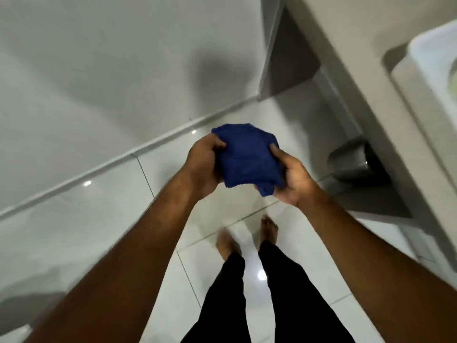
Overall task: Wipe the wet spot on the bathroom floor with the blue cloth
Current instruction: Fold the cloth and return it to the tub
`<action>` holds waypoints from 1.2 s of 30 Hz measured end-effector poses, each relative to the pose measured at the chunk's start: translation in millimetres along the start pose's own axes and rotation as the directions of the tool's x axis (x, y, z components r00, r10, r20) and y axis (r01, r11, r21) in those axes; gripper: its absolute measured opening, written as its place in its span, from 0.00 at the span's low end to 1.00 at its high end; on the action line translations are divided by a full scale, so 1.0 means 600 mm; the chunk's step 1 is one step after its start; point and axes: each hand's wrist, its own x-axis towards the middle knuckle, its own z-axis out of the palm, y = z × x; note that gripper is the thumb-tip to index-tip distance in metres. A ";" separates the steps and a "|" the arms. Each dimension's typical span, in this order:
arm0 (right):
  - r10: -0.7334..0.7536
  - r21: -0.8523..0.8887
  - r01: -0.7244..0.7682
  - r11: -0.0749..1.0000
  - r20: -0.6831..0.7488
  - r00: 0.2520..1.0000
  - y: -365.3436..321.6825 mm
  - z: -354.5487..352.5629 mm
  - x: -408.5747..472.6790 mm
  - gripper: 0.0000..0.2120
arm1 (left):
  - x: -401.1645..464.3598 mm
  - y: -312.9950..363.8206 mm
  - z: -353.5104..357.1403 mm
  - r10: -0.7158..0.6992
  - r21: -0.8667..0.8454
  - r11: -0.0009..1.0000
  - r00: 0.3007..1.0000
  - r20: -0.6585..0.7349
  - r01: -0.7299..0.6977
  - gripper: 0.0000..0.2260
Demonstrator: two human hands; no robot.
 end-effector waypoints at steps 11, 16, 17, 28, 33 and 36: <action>-0.405 -0.419 0.311 0.853 -0.155 0.901 -0.170 0.194 -0.295 0.23 | -0.244 0.205 0.039 0.271 0.450 0.861 0.963 -0.011 -0.237 0.11; -0.537 -0.489 0.398 0.776 -0.184 0.823 -0.215 0.165 -0.366 0.13 | -0.249 0.195 0.121 0.327 0.508 0.810 0.945 0.025 -0.293 0.10; -0.566 -0.524 0.403 0.750 -0.194 0.802 -0.225 0.150 -0.381 0.11 | -0.243 0.186 0.144 0.332 0.503 0.811 0.943 0.027 -0.300 0.09; -0.496 -0.805 -0.039 0.592 -0.403 0.769 -0.431 -0.181 -0.512 0.13 | -0.119 0.004 0.474 0.104 0.420 0.900 0.993 0.050 -0.116 0.09; -0.534 -0.849 -0.260 0.459 -0.498 0.684 -0.484 -0.325 -0.463 0.16 | -0.032 -0.080 0.608 0.027 0.481 0.877 0.998 -0.048 -0.001 0.05; -0.566 -0.879 -0.285 0.383 -0.467 0.679 -0.486 -0.371 -0.422 0.20 | 0.012 -0.095 0.648 0.066 0.616 0.787 0.991 -0.119 0.022 0.02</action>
